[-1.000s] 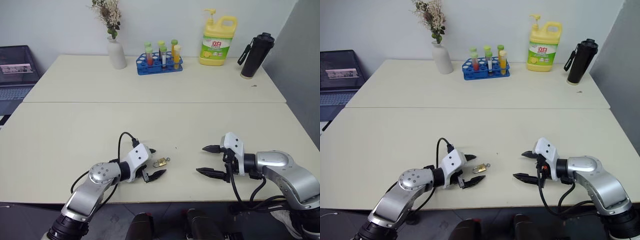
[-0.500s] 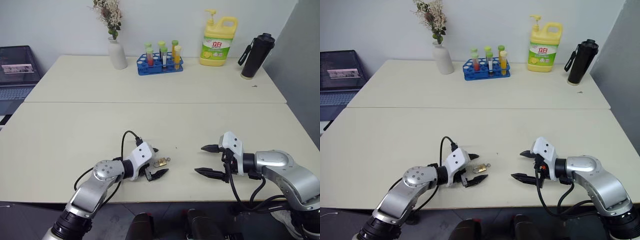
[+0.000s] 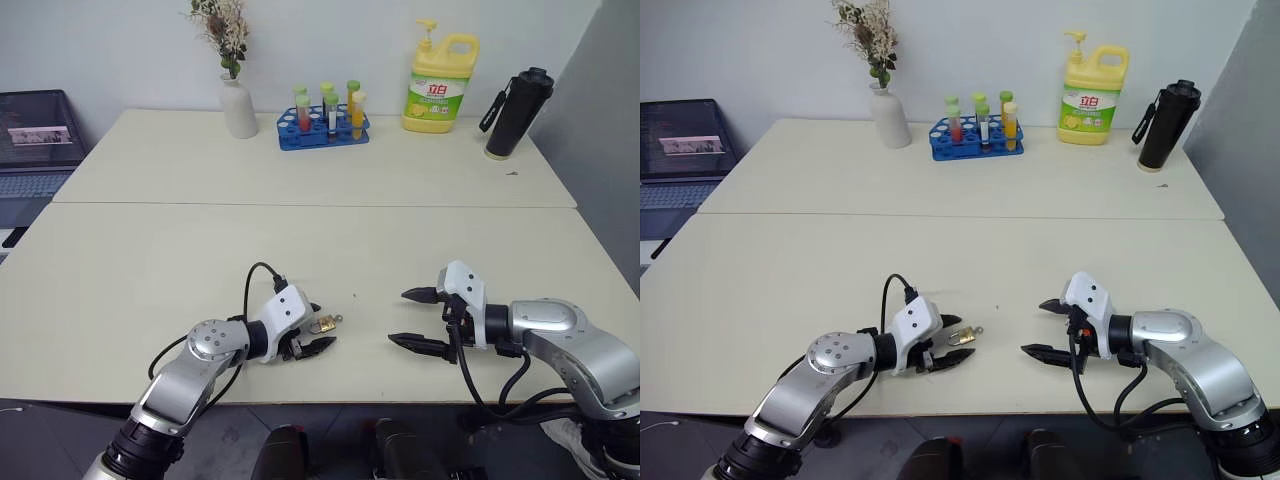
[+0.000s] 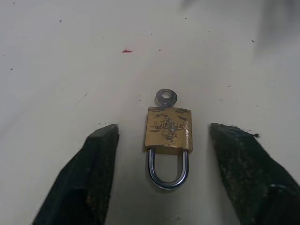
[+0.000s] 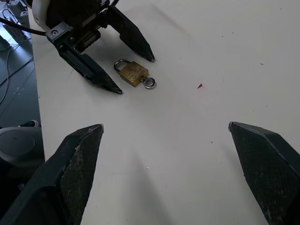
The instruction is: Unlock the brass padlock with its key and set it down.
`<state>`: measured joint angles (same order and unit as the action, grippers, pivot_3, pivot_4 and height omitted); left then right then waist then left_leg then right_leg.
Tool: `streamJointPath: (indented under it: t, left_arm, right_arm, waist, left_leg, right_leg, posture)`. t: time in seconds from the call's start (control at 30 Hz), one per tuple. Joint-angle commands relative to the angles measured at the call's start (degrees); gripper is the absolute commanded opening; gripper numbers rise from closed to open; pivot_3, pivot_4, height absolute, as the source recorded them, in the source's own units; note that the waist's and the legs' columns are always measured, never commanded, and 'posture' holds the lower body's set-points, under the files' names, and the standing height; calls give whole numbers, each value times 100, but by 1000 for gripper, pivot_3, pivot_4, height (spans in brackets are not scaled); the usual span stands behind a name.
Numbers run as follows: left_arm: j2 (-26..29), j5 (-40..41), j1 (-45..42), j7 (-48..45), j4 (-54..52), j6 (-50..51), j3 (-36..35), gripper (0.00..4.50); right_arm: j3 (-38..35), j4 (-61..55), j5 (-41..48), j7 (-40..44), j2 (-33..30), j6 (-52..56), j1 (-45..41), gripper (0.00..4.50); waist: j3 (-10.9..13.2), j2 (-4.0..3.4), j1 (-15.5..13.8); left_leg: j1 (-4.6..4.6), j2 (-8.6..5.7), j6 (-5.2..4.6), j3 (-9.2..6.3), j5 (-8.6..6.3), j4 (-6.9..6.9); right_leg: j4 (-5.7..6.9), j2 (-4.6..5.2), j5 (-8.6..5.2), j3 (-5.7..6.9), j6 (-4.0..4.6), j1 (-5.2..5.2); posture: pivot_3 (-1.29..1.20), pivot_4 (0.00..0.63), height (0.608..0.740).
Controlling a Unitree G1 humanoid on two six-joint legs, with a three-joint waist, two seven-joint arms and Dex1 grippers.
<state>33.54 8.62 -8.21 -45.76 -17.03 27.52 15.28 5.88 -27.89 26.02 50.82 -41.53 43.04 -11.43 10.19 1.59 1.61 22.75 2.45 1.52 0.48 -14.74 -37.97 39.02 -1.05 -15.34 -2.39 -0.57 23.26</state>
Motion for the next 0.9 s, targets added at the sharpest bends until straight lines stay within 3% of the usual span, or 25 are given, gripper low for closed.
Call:
streamJointPath:
  t: [0.03, 0.13, 0.17, 0.4, 0.57, 0.9]
  left_arm:
    - [68, -197, 9, -12, 219, 110, 190, 2030]
    - [82, -246, -31, 3, 288, 78, 226, 1073]
    - [85, -247, -37, -5, 298, 72, 235, 959]
    - [151, -188, 10, -183, 235, -113, 234, 964]
    - [294, -39, -185, -825, 102, -1707, 13, 964]
    - [230, -1034, -1303, -841, 1241, -5236, 120, 964]
  right_arm:
    - [-40, -231, 93, -5, -40, -18, -86, 4500]
    - [-46, -236, 96, -5, -44, -19, -84, 4500]
    - [-46, -237, 92, -8, -44, -22, -85, 4500]
    - [-108, -313, 182, 55, -15, -165, 9, 4500]
    - [-362, -209, 141, 58, -3, -708, 276, 4500]
    - [-810, -226, 449, 97, -17, -829, 424, 4500]
  waist:
    - [0, 0, 0]
    - [-2, -1, 0]
    - [-3, -2, 0]
    - [-4, -1, 2]
    - [-1, -1, 0]
    - [0, 0, -9]
  left_leg:
    - [0, 0, 0, 0, 0, 0]
    - [-2, 0, 0, -1, 0, 0]
    - [-3, 0, 0, -1, 0, 0]
    - [-4, 1, 0, -1, 0, 0]
    - [2, 3, 0, 0, 0, 1]
    - [5, -2, 0, 5, 0, 1]
  right_leg:
    - [0, 0, 0, 0, 0, 0]
    - [0, 0, 0, 0, 0, -2]
    - [0, 0, 0, 0, 0, -2]
    - [0, 0, 0, 0, 0, -4]
    - [-2, 0, 0, 0, 1, 2]
    - [-5, 1, 1, -4, -2, 2]
  posture:
    - [0, 150, 740]
    - [0, 150, 740]
    - [0, 150, 740]
    - [0, 150, 740]
    - [0, 150, 740]
    - [0, 150, 740]
